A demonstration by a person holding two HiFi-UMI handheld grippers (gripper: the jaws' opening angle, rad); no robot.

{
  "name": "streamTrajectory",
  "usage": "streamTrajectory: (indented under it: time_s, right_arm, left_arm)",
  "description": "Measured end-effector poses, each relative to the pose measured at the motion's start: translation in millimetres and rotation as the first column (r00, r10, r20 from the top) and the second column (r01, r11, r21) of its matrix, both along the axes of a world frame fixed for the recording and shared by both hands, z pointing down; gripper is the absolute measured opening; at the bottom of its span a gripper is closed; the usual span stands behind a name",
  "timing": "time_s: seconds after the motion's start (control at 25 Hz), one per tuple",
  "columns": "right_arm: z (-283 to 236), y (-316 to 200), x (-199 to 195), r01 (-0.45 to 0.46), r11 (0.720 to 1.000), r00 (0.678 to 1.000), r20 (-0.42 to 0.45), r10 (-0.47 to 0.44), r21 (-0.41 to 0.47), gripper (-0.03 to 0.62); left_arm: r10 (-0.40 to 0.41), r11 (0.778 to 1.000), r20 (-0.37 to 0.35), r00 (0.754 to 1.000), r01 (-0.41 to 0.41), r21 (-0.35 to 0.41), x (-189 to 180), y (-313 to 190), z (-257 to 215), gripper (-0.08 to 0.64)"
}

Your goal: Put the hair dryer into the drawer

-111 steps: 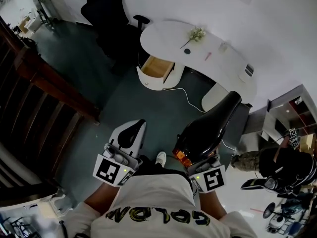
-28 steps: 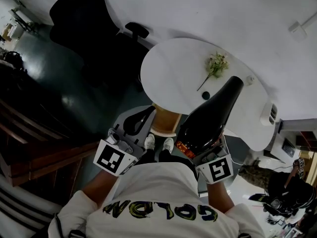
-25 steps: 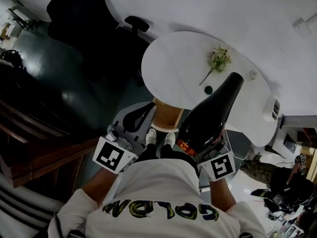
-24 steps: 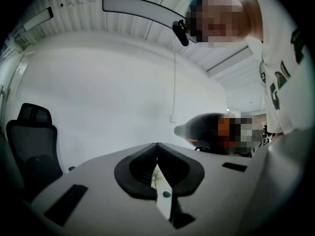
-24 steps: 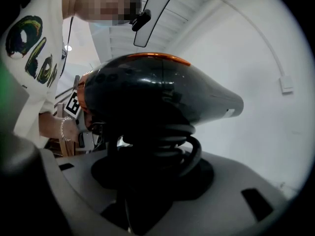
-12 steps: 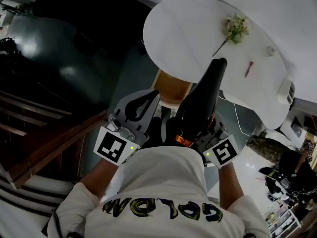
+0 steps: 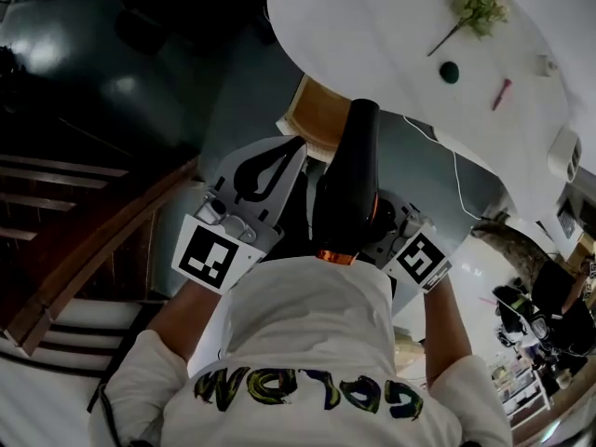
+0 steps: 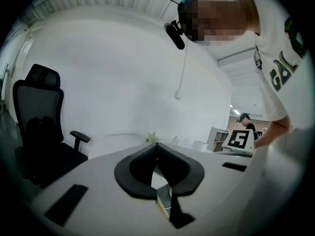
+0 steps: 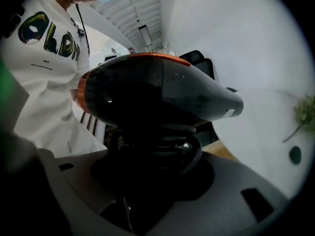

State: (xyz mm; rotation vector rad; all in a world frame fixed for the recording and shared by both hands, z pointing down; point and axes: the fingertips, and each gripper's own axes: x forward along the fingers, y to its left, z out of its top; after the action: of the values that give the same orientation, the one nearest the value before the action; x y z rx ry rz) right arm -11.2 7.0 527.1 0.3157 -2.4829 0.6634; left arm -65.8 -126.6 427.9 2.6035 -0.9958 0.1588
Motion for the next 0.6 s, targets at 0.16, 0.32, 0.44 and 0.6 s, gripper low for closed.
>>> streamTrajectory:
  time_s: [0.16, 0.32, 0.44, 0.6]
  right_arm:
    - [23, 17, -4, 0.065, 0.994, 0.998, 0.000, -0.065, -0.090, 0.235]
    - [44, 26, -3, 0.114, 0.978, 0.993, -0.003, -0.117, -0.172, 0.235]
    - [62, 24, 0, 0.129, 0.969, 0.990, -0.030, -0.138, -0.213, 0.235]
    - [87, 17, 3, 0.148, 0.953, 0.983, -0.067, -0.172, -0.266, 0.235]
  left_arm:
    - [-0.011, 1.000, 0.005, 1.000, 0.011, -0.019, -6, 0, 21, 0.012]
    - [-0.009, 0.999, 0.024, 1.000, 0.010, -0.046, -10, 3, 44, 0.012]
    - [-0.001, 0.998, 0.041, 0.999, 0.004, -0.066, -12, 4, 63, 0.012]
    - [0.010, 0.996, 0.061, 0.998, -0.004, -0.092, -12, 5, 90, 0.012]
